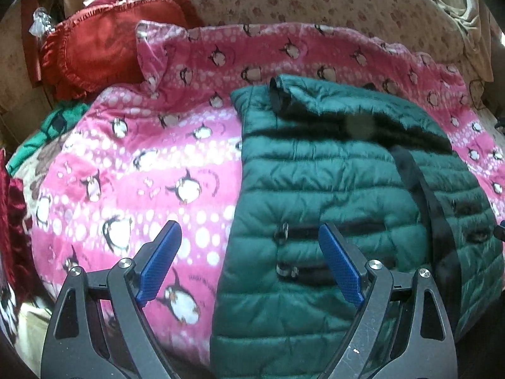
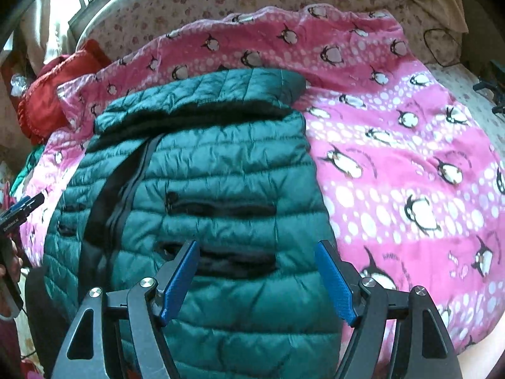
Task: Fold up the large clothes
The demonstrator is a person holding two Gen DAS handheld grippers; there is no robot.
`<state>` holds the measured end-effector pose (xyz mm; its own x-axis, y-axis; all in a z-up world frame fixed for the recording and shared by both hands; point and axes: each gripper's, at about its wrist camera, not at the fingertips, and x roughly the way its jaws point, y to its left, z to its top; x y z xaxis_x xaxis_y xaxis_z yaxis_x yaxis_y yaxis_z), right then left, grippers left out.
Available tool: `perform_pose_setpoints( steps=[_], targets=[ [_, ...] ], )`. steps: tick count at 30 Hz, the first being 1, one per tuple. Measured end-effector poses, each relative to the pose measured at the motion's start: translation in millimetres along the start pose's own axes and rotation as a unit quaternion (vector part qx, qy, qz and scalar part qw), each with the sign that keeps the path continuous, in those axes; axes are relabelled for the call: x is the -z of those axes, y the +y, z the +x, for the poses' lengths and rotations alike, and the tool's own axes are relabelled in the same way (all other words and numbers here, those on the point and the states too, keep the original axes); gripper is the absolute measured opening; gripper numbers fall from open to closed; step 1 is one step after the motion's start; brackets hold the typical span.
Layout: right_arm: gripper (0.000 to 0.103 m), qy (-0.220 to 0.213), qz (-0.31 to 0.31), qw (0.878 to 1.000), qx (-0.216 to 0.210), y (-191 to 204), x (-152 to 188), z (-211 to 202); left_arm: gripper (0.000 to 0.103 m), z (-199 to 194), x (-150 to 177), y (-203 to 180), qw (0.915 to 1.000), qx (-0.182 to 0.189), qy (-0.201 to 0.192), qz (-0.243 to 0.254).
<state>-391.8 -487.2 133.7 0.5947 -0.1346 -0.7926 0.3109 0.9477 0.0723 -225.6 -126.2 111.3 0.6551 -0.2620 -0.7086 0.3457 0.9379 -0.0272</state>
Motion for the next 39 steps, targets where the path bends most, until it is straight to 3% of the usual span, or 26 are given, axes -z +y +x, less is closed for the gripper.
perform_pose_setpoints(
  steps=[15,20,24,29,31,39],
  targets=[
    [0.074,0.034,0.003,0.999,-0.005,-23,27,-4,0.089,0,32,20,0.9989,-0.008,0.046,0.008],
    [0.074,0.053,0.029,0.998,-0.022,-35,39,-1,0.089,7,48,44,0.9948,0.033,0.088,-0.039],
    [0.074,0.066,0.028,0.997,-0.038,-37,46,3,0.089,12,59,55,0.9914,0.045,0.108,-0.058],
    [0.081,0.082,0.014,0.995,-0.059,-33,51,7,0.089,22,77,54,0.9822,0.093,0.145,-0.075],
    [0.081,0.087,0.011,0.994,-0.064,-33,53,9,0.089,25,84,47,0.9787,0.111,0.158,-0.07],
    [0.081,0.09,0.011,0.991,-0.103,-34,52,5,0.089,25,92,31,0.9779,0.127,0.161,-0.041]
  ],
)
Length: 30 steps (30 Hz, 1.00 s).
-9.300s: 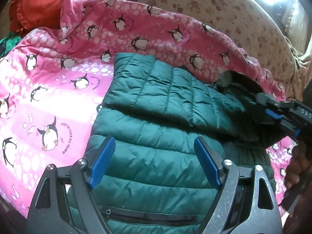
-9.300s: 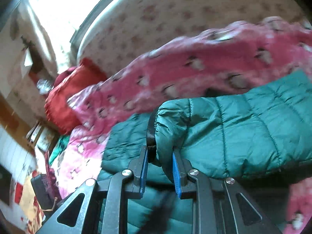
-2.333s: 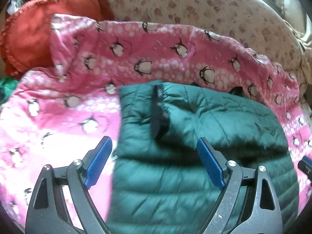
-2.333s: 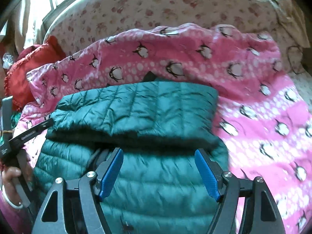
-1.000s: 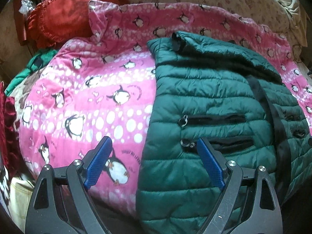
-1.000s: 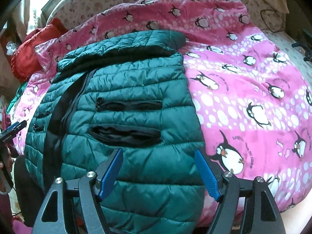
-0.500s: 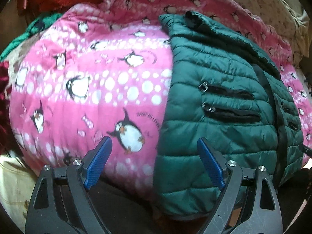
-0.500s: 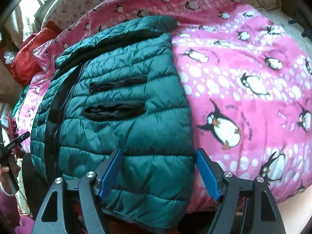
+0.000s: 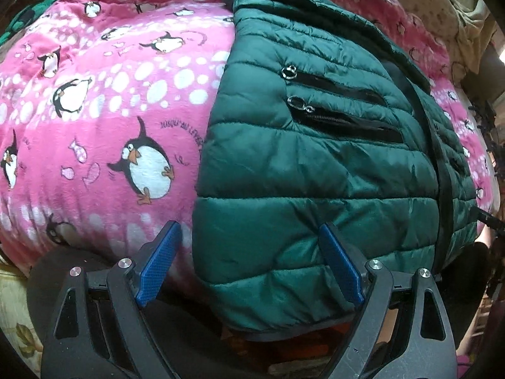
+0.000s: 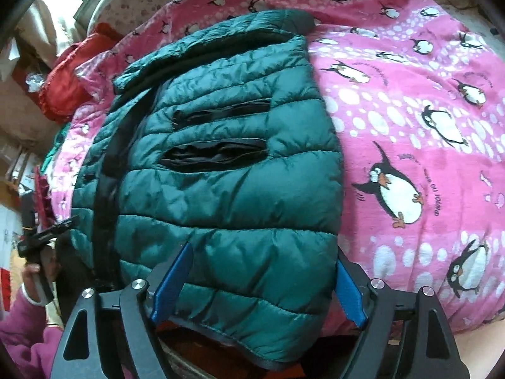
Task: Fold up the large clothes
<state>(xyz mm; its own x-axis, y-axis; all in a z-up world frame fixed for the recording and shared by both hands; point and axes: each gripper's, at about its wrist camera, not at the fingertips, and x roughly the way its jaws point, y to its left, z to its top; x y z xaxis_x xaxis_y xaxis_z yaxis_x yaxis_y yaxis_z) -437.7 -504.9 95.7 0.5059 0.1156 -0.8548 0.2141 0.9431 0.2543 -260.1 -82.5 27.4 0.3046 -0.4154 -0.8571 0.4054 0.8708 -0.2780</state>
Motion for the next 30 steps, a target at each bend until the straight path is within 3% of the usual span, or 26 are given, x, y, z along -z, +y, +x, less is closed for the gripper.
perform_pose_setpoints(
  steps=[3,6,10,18,20,22,25,28,30],
  targets=[
    [0.081,0.009,0.006,1.0,0.006,-7,1,4,0.089,3,-1,5,0.9998,0.011,0.008,-0.012],
    [0.081,0.029,0.01,0.999,-0.03,-5,6,9,0.089,3,6,10,0.9994,0.022,0.018,-0.022],
    [0.081,0.027,-0.052,0.998,-0.005,11,11,10,0.089,4,9,10,0.9994,0.021,0.021,-0.02],
    [0.081,0.014,-0.051,0.998,-0.023,13,7,9,0.089,5,10,11,0.9992,0.026,0.02,-0.023],
    [0.058,0.006,-0.073,0.997,-0.015,19,8,4,0.089,1,11,12,0.999,0.035,0.016,-0.021],
    [0.052,-0.003,-0.079,0.997,-0.025,23,7,-1,0.089,-2,12,12,0.9988,0.044,0.009,-0.02],
    [0.052,-0.004,-0.07,0.997,-0.04,23,3,-4,0.089,-2,13,10,0.9985,0.051,0.005,-0.019],
    [0.053,0.01,-0.083,0.996,-0.027,28,5,7,0.089,1,14,6,0.9991,0.041,0.002,-0.015],
    [0.061,0.019,-0.083,0.996,-0.028,30,7,15,0.089,2,15,3,0.9993,0.034,0.001,-0.014]
  ],
)
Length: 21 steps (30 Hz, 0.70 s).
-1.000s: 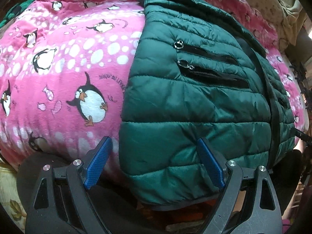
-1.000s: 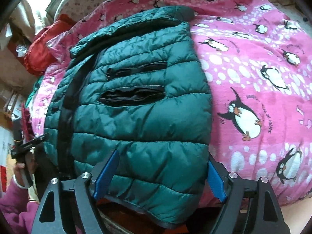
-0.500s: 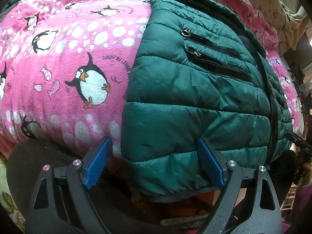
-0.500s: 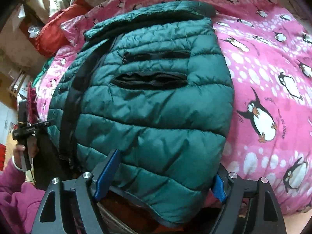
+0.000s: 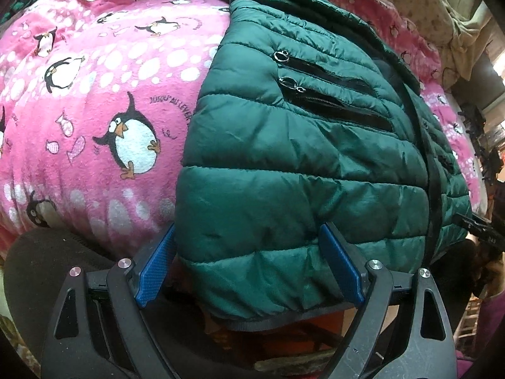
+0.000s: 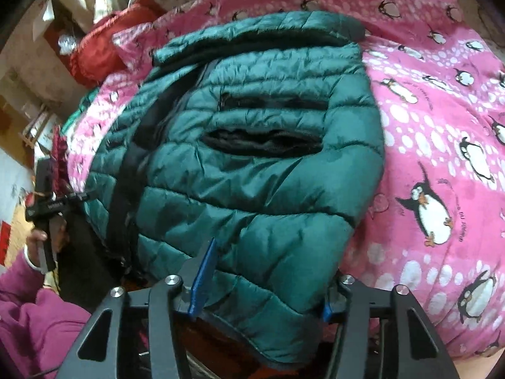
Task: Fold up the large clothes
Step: 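Grasp the jacket hem with both tools and fold it over the body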
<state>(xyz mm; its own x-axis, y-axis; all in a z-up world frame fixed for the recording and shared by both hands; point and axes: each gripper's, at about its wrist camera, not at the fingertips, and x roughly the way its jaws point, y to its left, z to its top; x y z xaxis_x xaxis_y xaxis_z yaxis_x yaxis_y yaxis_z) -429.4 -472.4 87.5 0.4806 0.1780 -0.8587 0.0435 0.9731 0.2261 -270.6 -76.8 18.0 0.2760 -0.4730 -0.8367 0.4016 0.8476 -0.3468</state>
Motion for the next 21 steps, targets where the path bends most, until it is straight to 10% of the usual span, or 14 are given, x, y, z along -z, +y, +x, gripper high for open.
perform_pose_setpoints(
  steps=[5,9,13,21],
  targets=[
    [0.058,-0.009,-0.021,1.0,0.014,9,0,3,0.083,-2,1,-3,0.9999,-0.001,0.003,0.013],
    [0.033,-0.034,-0.016,0.999,0.013,4,1,-12,0.038,-11,1,-11,0.9996,-0.006,-0.01,0.027],
    [0.023,-0.08,-0.027,0.996,0.006,8,-4,-36,0.017,-27,-4,-22,0.9984,-0.005,-0.034,0.044],
    [0.023,-0.151,-0.028,0.988,-0.027,22,-40,-76,0.015,-69,-34,-26,0.9935,0.033,-0.105,0.029]
  ],
)
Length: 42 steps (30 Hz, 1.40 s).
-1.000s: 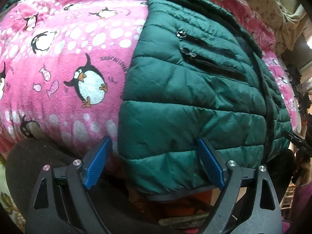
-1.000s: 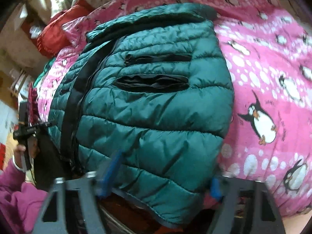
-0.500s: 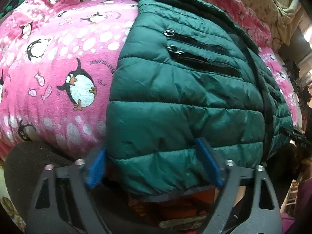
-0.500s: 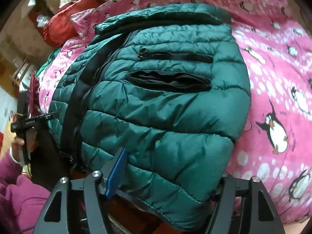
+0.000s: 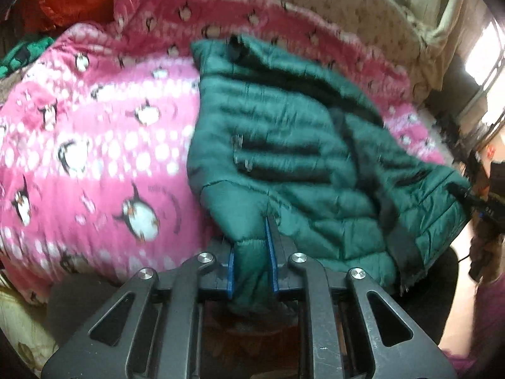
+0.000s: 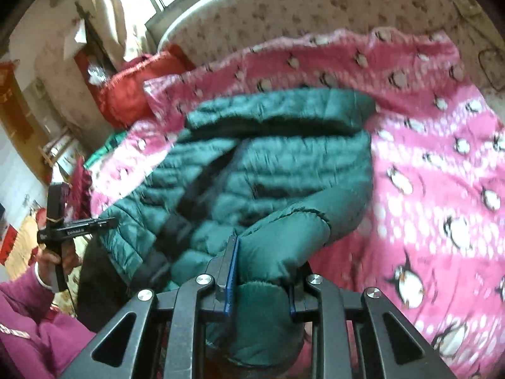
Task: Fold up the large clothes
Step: 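Grasp the jacket hem with both tools and fold it over the body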
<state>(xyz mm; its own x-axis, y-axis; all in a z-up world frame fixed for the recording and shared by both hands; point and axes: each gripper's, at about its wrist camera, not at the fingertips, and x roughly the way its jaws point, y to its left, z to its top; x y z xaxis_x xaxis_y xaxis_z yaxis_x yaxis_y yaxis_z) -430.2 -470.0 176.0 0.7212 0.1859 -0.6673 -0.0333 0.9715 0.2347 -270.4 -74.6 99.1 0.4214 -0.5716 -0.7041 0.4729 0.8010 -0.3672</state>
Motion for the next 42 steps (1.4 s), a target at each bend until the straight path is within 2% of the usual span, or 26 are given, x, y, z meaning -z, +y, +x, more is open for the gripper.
perform_pose_setpoints(
  steps=[8,14,20,28,34,37,38,42],
  targets=[
    [0.022,-0.051,0.032,0.998,0.009,-13,-43,0,0.015,-15,-58,6,0.9967,0.01,-0.075,-0.031],
    [0.022,-0.085,0.06,0.994,0.026,-34,-87,10,0.015,-2,-111,10,0.9922,0.005,-0.11,-0.058],
    [0.022,-0.097,0.082,0.991,0.043,-57,-136,41,0.015,21,-173,5,0.9891,-0.006,-0.13,-0.069],
    [0.022,-0.086,0.135,0.983,0.085,-103,-195,104,0.015,101,-250,19,0.9874,-0.064,-0.102,-0.102],
    [0.022,-0.059,0.158,0.98,0.107,-132,-222,165,0.015,156,-281,28,0.9873,-0.095,-0.079,-0.1],
    [0.023,-0.021,0.198,0.974,0.103,-157,-220,201,0.018,174,-285,36,0.9881,-0.086,-0.062,-0.111],
    [0.026,-0.018,0.211,0.973,0.093,-163,-217,207,0.018,175,-286,38,0.9882,-0.081,-0.059,-0.116],
    [0.038,-0.05,0.234,0.97,0.038,-176,-211,199,0.024,168,-289,49,0.9901,-0.03,-0.052,-0.127]
  ],
)
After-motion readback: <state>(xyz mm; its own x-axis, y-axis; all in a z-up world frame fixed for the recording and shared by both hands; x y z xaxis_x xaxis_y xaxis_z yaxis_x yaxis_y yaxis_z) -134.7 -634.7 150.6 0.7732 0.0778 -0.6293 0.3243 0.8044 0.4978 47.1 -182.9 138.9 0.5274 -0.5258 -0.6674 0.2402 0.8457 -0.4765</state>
